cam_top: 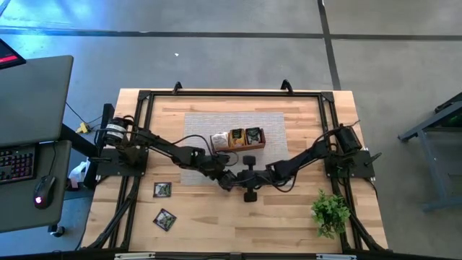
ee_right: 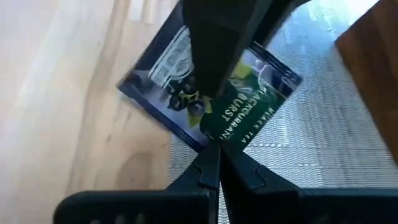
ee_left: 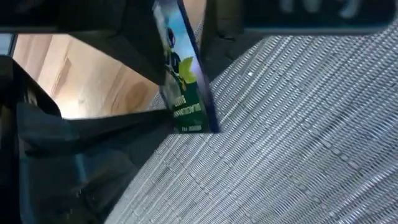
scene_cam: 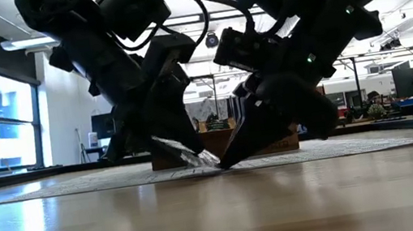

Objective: Pick & Place Tea
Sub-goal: Put the violet tea bag into the right section of the wooden organizer

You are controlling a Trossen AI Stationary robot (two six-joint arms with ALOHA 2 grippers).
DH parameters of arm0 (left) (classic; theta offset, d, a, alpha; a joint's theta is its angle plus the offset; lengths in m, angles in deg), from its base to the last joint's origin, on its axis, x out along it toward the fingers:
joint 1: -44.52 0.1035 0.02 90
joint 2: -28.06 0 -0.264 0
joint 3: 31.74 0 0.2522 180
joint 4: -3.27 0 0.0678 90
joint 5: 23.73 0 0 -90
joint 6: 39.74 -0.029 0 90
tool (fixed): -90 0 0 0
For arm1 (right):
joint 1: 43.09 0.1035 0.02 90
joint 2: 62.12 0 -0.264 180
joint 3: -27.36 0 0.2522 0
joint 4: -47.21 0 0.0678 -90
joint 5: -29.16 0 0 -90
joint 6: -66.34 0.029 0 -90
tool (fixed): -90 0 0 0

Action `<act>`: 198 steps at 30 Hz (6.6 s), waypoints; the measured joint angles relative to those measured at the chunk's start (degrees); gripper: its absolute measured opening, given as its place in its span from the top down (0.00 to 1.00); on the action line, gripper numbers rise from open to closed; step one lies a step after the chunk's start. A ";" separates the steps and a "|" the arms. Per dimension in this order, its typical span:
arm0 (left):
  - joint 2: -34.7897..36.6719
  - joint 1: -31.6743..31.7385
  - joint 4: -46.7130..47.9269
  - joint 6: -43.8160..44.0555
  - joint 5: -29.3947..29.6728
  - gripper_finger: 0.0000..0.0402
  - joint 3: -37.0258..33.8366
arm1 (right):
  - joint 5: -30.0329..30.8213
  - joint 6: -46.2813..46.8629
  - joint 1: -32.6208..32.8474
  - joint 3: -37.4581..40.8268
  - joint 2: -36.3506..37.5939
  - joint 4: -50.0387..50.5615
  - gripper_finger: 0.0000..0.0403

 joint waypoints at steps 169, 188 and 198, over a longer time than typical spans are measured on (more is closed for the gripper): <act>12.13 -27.78 14.10 14.41 41.62 0.61 1.51 | 1.69 11.60 0.79 -0.09 39.04 38.56 0.96; 12.15 -27.78 18.29 14.22 38.77 0.61 1.53 | 1.56 11.60 0.80 -0.09 39.04 37.70 0.97; 12.04 -27.77 19.82 14.24 38.01 0.61 1.53 | 1.54 11.60 0.78 -0.09 39.04 37.68 0.96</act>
